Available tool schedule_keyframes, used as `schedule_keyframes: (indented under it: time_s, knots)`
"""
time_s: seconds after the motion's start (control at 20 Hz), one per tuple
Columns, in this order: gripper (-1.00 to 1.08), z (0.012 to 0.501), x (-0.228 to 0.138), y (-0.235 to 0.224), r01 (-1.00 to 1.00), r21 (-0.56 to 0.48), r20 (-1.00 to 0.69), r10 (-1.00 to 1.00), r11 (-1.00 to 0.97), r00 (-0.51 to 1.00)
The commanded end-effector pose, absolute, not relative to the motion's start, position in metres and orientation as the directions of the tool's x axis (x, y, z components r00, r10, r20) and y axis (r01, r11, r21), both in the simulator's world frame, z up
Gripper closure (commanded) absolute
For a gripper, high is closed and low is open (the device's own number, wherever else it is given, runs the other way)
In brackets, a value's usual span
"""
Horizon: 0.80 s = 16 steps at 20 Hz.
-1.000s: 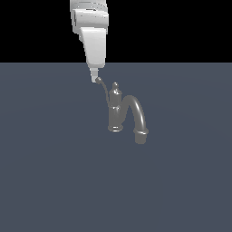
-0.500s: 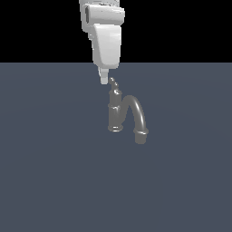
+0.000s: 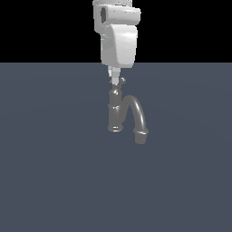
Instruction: Turn on the faucet by rotating a designated handle.
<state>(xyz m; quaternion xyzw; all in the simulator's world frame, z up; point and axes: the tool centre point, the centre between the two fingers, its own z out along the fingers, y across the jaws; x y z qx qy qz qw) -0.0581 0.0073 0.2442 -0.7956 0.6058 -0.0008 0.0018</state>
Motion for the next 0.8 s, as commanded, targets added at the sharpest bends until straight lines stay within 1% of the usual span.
schedule_keyframes:
  time_s: [0.0,0.45,0.5,0.55,0.75]
  knots:
    - [1.08,0.243,-0.054,-0.02,-0.97,-0.004,0.0,-0.97,-0.243,0.243]
    - [1.08,0.243,-0.043,-0.074,-0.972,0.0,0.0,-0.972,-0.236,0.236]
    - [1.08,0.243,-0.043,-0.074,-0.972,0.0,0.0,-0.972,-0.236,0.236]
    - [1.08,0.244,-0.041,-0.052,-0.964,-0.004,-0.001,-0.964,-0.266,0.266]
    - [1.08,0.244,-0.03,-0.061,-0.965,-0.003,-0.001,-0.965,-0.262,0.262]
